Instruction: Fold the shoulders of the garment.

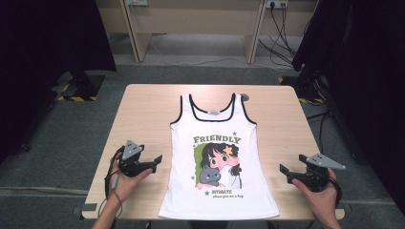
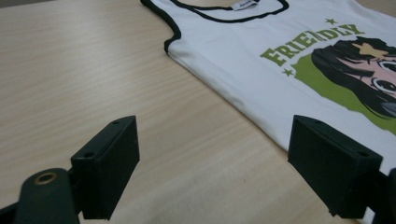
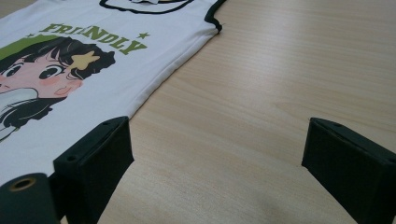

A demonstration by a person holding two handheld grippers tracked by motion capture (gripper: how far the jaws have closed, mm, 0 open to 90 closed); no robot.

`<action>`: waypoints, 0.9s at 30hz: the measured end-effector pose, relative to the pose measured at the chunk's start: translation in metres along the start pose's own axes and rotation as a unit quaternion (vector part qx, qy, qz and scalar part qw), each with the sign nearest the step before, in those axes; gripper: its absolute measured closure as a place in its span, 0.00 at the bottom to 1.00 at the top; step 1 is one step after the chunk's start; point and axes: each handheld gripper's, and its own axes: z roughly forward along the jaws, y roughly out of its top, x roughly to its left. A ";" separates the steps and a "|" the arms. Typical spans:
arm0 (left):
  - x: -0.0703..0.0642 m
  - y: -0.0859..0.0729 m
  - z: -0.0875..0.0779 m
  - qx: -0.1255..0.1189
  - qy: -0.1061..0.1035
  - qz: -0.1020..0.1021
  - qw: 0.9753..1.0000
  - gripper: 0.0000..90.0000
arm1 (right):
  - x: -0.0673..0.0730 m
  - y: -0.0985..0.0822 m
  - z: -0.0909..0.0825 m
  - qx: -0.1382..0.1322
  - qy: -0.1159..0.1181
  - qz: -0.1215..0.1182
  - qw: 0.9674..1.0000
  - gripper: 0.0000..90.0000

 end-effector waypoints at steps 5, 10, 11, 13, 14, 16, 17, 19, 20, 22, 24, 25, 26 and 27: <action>0.006 0.022 0.020 -0.007 0.003 0.009 1.000 0.18 | 0.000 0.000 0.000 -0.001 -0.001 0.001 1.000 0.10; 0.014 0.044 0.047 0.001 0.008 0.016 1.000 0.19 | -0.001 0.000 0.000 -0.001 -0.002 0.002 1.000 0.10; 0.017 0.053 0.058 0.006 0.010 0.018 1.000 0.19 | -0.001 0.000 0.000 -0.001 -0.001 0.002 1.000 0.10; 0.018 0.057 0.064 0.007 0.012 0.021 1.000 0.19 | -0.001 0.000 0.000 -0.002 -0.001 0.002 1.000 0.10; 0.022 0.066 0.073 0.008 0.013 0.017 1.000 0.19 | -0.001 0.000 0.000 -0.002 -0.001 0.002 1.000 0.10; 0.024 0.070 0.078 0.007 0.014 0.014 1.000 0.19 | -0.001 0.000 0.000 -0.002 0.000 0.002 1.000 0.10; 0.026 0.074 0.083 0.008 0.015 0.012 1.000 0.19 | -0.002 0.000 0.000 -0.002 0.000 0.003 1.000 0.09; 0.029 0.082 0.091 0.011 0.018 0.010 1.000 0.19 | -0.002 0.000 0.000 -0.002 0.001 0.003 1.000 0.09; 0.031 0.085 0.096 0.014 0.018 0.012 1.000 0.19 | -0.002 0.000 0.001 -0.002 0.002 0.004 1.000 0.09; 0.033 0.092 0.105 0.020 0.023 0.017 0.999 0.19 | -0.002 0.000 0.001 -0.002 0.002 0.005 1.000 0.09; 0.036 0.099 0.114 0.026 0.028 0.014 0.999 0.19 | -0.003 -0.001 0.001 -0.002 0.003 0.005 1.000 0.09; 0.038 0.101 0.118 0.031 0.029 0.014 0.999 0.19 | -0.003 -0.001 0.001 -0.001 0.003 0.005 1.000 0.09; 0.039 0.104 0.123 0.034 0.029 0.016 0.999 0.19 | -0.003 -0.001 0.002 -0.001 0.002 0.005 1.000 0.09; 0.040 0.106 0.128 0.038 0.028 0.017 0.999 0.19 | -0.003 -0.001 0.002 -0.001 0.002 0.005 1.000 0.09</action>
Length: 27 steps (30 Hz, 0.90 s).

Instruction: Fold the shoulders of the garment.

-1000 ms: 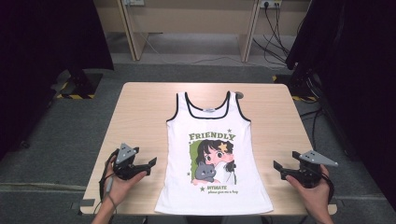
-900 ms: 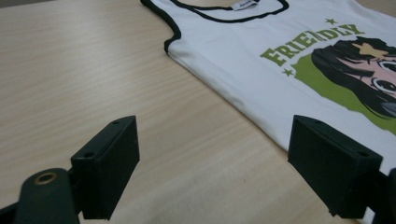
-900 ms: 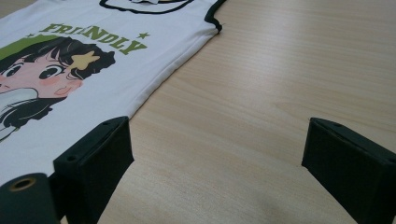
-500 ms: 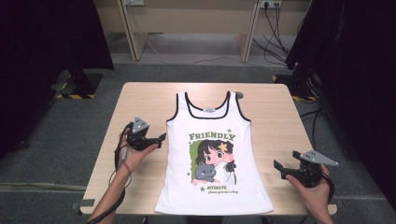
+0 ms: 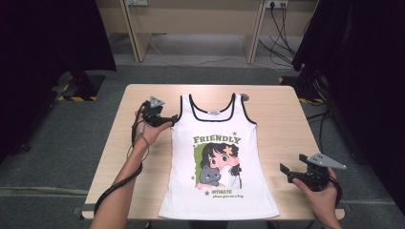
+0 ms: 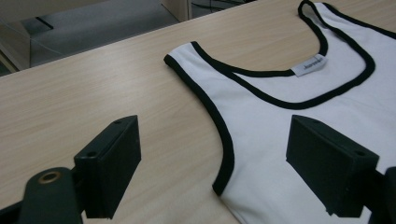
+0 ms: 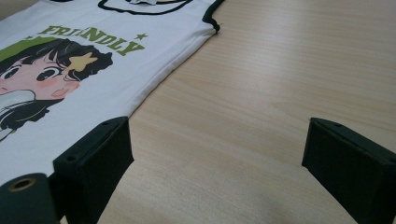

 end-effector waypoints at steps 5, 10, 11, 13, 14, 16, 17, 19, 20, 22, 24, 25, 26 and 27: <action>-0.001 0.010 0.021 0.005 -0.003 -0.009 1.000 0.21 | 0.001 0.000 0.000 0.000 0.000 -0.005 1.000 0.09; 0.000 0.018 0.038 0.015 -0.002 -0.016 1.000 0.21 | 0.003 0.000 0.002 0.003 0.006 -0.008 1.000 0.09; 0.001 0.022 0.044 0.018 -0.001 -0.019 1.000 0.21 | 0.003 0.000 0.003 0.003 0.006 -0.009 1.000 0.09; 0.002 0.026 0.048 0.021 0.002 -0.021 1.000 0.22 | 0.003 0.001 0.003 0.002 0.006 -0.008 1.000 0.09; 0.002 0.026 0.048 0.021 0.002 -0.021 1.000 0.22 | 0.002 0.000 0.003 0.002 0.007 -0.007 1.000 0.09; 0.003 0.029 0.052 0.023 0.004 -0.023 0.999 0.22 | 0.002 0.000 0.003 0.002 0.007 -0.006 1.000 0.09; 0.004 0.031 0.053 0.022 0.005 -0.025 0.999 0.22 | 0.002 0.000 0.003 0.002 0.007 -0.006 1.000 0.09; 0.004 0.035 0.055 0.021 0.005 -0.030 0.999 0.22 | 0.002 0.000 0.002 0.002 0.006 -0.005 1.000 0.09; 0.004 0.035 0.055 0.021 0.005 -0.030 0.999 0.22 | 0.002 0.000 0.002 0.002 0.006 -0.005 1.000 0.09; 0.002 0.037 0.051 0.015 0.004 -0.034 0.999 0.22 | 0.002 0.000 0.002 0.001 0.006 -0.005 1.000 0.09; 0.002 0.037 0.051 0.015 0.004 -0.034 0.999 0.21 | 0.002 0.000 0.002 0.002 0.007 -0.005 1.000 0.09; -0.002 0.034 0.032 0.000 -0.001 -0.039 0.999 0.21 | 0.002 0.000 0.002 0.002 0.007 -0.005 1.000 0.09; -0.002 0.034 0.032 0.000 -0.001 -0.039 0.999 0.20 | 0.002 0.000 0.002 0.002 0.007 -0.005 1.000 0.09; -0.014 0.021 -0.004 -0.025 -0.022 -0.042 0.999 0.20 | 0.000 0.003 0.002 0.002 0.006 -0.006 1.000 0.10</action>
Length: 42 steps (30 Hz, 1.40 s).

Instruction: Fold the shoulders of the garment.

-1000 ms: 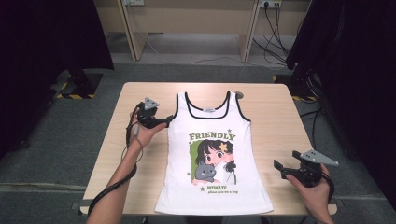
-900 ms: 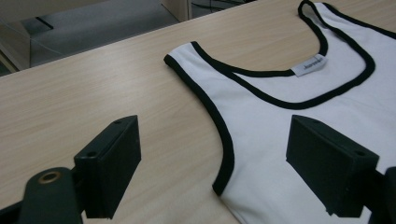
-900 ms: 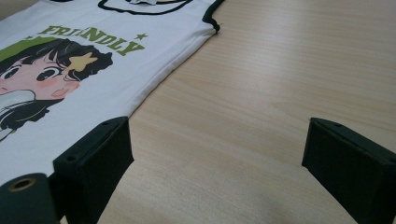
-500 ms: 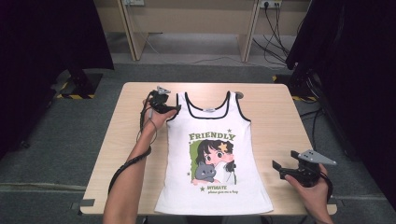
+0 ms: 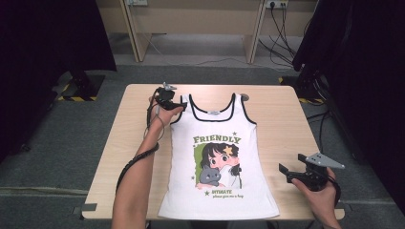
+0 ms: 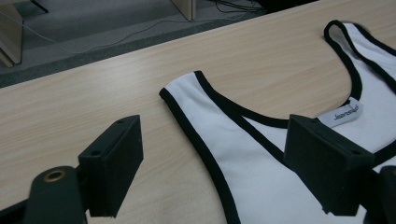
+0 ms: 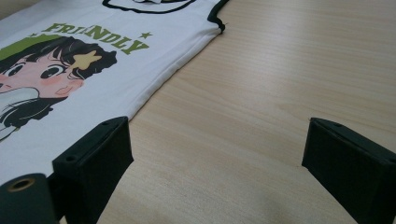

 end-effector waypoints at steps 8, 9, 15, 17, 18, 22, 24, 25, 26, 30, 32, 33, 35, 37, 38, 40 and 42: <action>-0.043 -0.078 -0.120 -0.032 -0.043 0.048 0.997 0.19 | -0.013 0.044 0.023 0.004 0.009 -0.018 1.000 0.15; -0.043 -0.078 -0.120 -0.032 -0.043 0.048 0.997 0.19 | -0.013 0.044 0.023 0.004 0.009 -0.018 1.000 0.15; -0.059 -0.131 -0.166 -0.040 -0.032 0.042 0.998 0.20 | -0.018 0.087 0.065 0.017 0.019 -0.030 0.999 0.19; -0.064 -0.146 -0.175 -0.039 -0.024 0.054 0.997 0.20 | -0.020 0.110 0.089 0.025 0.022 -0.036 0.999 0.21; -0.064 -0.146 -0.175 -0.039 -0.024 0.054 0.997 0.20 | -0.022 0.131 0.113 0.033 0.020 -0.039 0.998 0.21; -0.062 -0.165 -0.179 -0.057 -0.013 0.038 0.998 0.20 | -0.024 0.151 0.134 0.039 0.018 -0.036 0.998 0.27; -0.061 -0.170 -0.177 -0.058 -0.010 0.039 0.998 0.20 | -0.028 0.167 0.154 0.044 0.020 -0.028 0.998 0.30; -0.060 -0.171 -0.176 -0.057 -0.011 0.034 0.998 0.20 | -0.031 0.176 0.167 0.056 0.019 -0.025 0.998 0.32; -0.059 -0.173 -0.174 -0.056 -0.012 0.031 0.998 0.20 | -0.031 0.179 0.172 0.060 0.016 -0.024 0.998 0.34; -0.060 -0.175 -0.168 -0.058 -0.013 0.034 0.998 0.20 | -0.034 0.194 0.198 0.072 0.013 -0.018 0.997 0.43; -0.060 -0.176 -0.166 -0.058 -0.012 0.037 0.998 0.20 | -0.035 0.199 0.207 0.072 0.011 -0.008 0.997 0.49; -0.060 -0.177 -0.166 -0.056 -0.014 0.037 0.998 0.20 | -0.036 0.201 0.215 0.076 0.009 -0.002 0.997 0.51; -0.060 -0.177 -0.165 -0.059 -0.014 0.039 0.997 0.20 | -0.037 0.202 0.226 0.085 0.005 0.003 0.996 0.54; -0.060 -0.177 -0.165 -0.060 -0.015 0.036 0.997 0.20 | -0.038 0.201 0.235 0.093 -0.001 0.005 0.996 0.57; -0.060 -0.177 -0.165 -0.060 -0.016 0.036 0.997 0.20 | -0.039 0.200 0.241 0.097 -0.001 0.009 0.995 0.58; -0.060 -0.177 -0.165 -0.060 -0.015 0.037 0.997 0.20 | -0.040 0.198 0.250 0.104 -0.004 0.019 0.994 0.59; -0.060 -0.177 -0.165 -0.060 -0.016 0.036 0.997 0.20 | -0.040 0.194 0.259 0.113 -0.005 0.025 0.993 0.61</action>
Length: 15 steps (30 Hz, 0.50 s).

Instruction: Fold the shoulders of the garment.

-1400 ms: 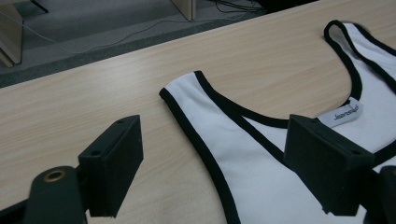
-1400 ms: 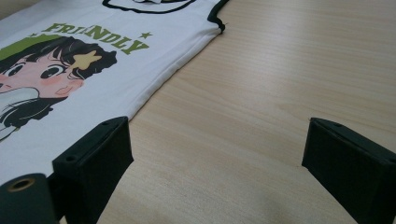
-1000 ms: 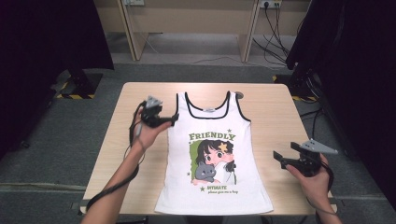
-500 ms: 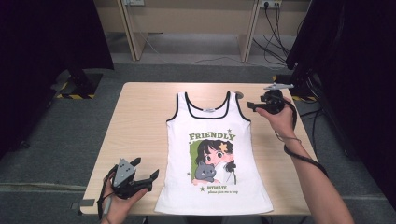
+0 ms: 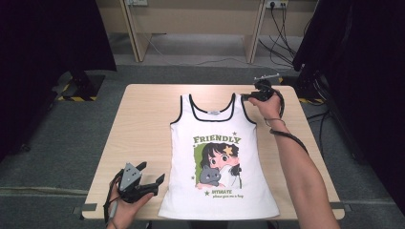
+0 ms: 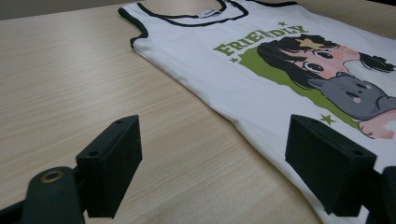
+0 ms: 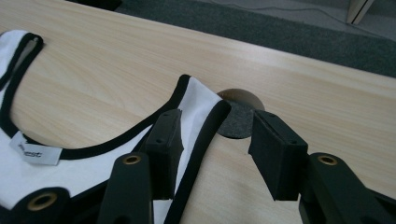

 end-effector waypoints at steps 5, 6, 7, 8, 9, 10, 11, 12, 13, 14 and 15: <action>0.000 0.000 0.000 -0.001 -0.001 0.000 1.000 0.20 | 0.003 -0.003 0.021 0.017 -0.009 -0.004 1.000 0.62; 0.000 0.000 0.000 -0.001 -0.002 0.001 1.000 0.20 | 0.005 -0.003 0.024 0.019 -0.010 -0.007 1.000 0.64; 0.000 0.000 0.000 -0.001 -0.003 0.001 1.000 0.20 | 0.006 -0.003 0.027 0.020 -0.008 -0.005 1.000 0.65; 0.000 0.000 0.000 -0.002 -0.003 0.000 1.000 0.20 | 0.006 -0.003 0.029 0.021 -0.008 -0.006 1.000 0.66; 0.000 0.000 0.000 -0.002 -0.003 -0.001 1.000 0.20 | 0.007 -0.003 0.031 0.024 -0.008 -0.007 1.000 0.67; 0.000 0.000 0.000 -0.003 -0.003 -0.001 1.000 0.20 | 0.008 -0.003 0.034 0.028 -0.010 -0.009 1.000 0.69; 0.000 0.000 0.000 -0.003 -0.003 -0.001 1.000 0.20 | 0.009 -0.004 0.037 0.031 -0.012 -0.011 0.999 0.70; 0.000 0.000 0.000 -0.003 -0.003 -0.001 1.000 0.20 | 0.010 -0.004 0.039 0.036 -0.015 -0.015 0.999 0.71; 0.000 0.000 0.000 -0.003 -0.002 -0.001 1.000 0.20 | 0.011 -0.005 0.041 0.039 -0.015 -0.015 0.999 0.73; 0.000 0.000 0.000 -0.003 -0.003 -0.001 1.000 0.20 | 0.012 -0.007 0.042 0.042 -0.013 -0.016 0.999 0.75; 0.000 0.000 0.000 -0.003 -0.003 -0.001 1.000 0.20 | 0.013 -0.007 0.043 0.038 -0.014 -0.018 0.999 0.77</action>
